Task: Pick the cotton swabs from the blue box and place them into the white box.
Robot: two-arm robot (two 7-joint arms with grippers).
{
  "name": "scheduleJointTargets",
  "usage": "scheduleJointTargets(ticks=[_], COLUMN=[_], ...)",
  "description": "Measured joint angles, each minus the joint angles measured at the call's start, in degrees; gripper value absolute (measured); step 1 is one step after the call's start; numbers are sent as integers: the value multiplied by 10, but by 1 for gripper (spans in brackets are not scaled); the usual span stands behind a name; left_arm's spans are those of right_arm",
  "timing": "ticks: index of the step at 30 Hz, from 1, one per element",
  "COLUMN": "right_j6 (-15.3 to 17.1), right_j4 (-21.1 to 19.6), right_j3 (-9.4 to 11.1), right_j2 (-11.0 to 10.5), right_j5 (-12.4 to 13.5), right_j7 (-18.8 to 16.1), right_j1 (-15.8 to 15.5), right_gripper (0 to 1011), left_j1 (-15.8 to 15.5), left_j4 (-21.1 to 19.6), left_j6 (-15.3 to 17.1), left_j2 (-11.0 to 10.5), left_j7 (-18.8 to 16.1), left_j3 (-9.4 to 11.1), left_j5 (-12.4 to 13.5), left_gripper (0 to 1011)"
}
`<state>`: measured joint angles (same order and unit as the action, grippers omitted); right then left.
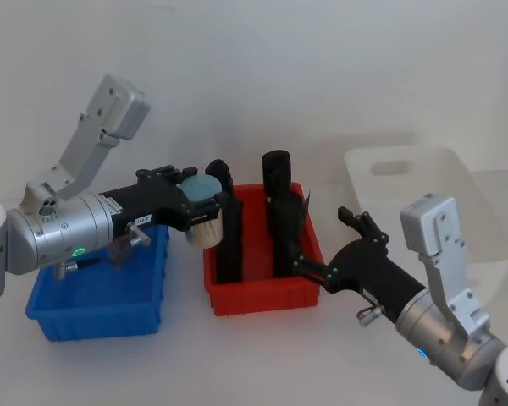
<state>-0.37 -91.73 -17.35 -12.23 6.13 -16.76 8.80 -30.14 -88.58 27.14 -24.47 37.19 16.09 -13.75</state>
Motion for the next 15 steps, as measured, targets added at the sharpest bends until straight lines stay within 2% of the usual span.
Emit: scheduleJointTargets(ticks=[7,15], right_j6=[-5,-13], right_j4=[28,64], right_j3=[-6,-14], right_j2=[15,34], right_j5=[-10,-12], right_j7=[-24,-67], right_j1=[25,56], right_gripper=[1001,1001], left_j1=[0,0], left_j4=[0,0], left_j6=[0,0], left_j2=[0,0], left_j7=[1,1], left_j3=[0,0], left_j5=[0,0], left_gripper=[670,670])
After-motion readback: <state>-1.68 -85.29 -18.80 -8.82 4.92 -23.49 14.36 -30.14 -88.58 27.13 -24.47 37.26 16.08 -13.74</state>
